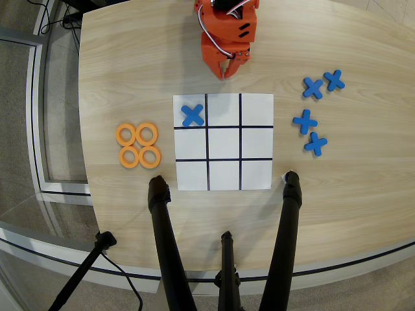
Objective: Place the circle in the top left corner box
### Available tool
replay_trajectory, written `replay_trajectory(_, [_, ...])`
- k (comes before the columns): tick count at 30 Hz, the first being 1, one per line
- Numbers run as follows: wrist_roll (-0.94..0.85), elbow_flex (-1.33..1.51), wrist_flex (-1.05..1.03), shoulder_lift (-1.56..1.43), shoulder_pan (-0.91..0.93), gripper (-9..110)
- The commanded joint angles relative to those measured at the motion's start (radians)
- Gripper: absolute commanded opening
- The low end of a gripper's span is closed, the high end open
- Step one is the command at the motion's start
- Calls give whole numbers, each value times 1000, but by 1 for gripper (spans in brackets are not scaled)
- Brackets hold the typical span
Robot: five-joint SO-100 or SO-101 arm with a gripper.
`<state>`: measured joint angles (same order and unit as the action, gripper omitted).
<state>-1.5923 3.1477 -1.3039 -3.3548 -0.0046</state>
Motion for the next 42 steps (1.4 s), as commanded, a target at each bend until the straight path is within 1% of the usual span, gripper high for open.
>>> replay_trajectory(1, [-9, -46, -31, 40, -41, 0])
replay_trajectory(9, [-12, -44, -31, 40, -43, 0])
replay_trajectory(12, [-17, -61, -26, 48, -40, 2])
replay_trajectory(17, [-35, -239, -5, 163, 12, 7])
replay_trajectory(18, [-38, -282, 11, 199, 29, 10])
replay_trajectory(20, [-40, -371, 72, 287, 71, 12])
replay_trajectory(22, [-35, -443, 179, 393, 120, 13])
replay_trajectory(24, [-31, -499, 322, 520, 169, 13])
replay_trajectory(27, [-37, -522, 600, 716, 249, 13])
replay_trajectory(30, [-55, -571, 790, 919, 318, 13])
replay_trajectory(33, [-77, -655, 862, 1083, 376, 13])
replay_trajectory(37, [-124, -767, 879, 1244, 439, 13])
replay_trajectory(42, [-183, -831, 922, 1397, 489, 13])
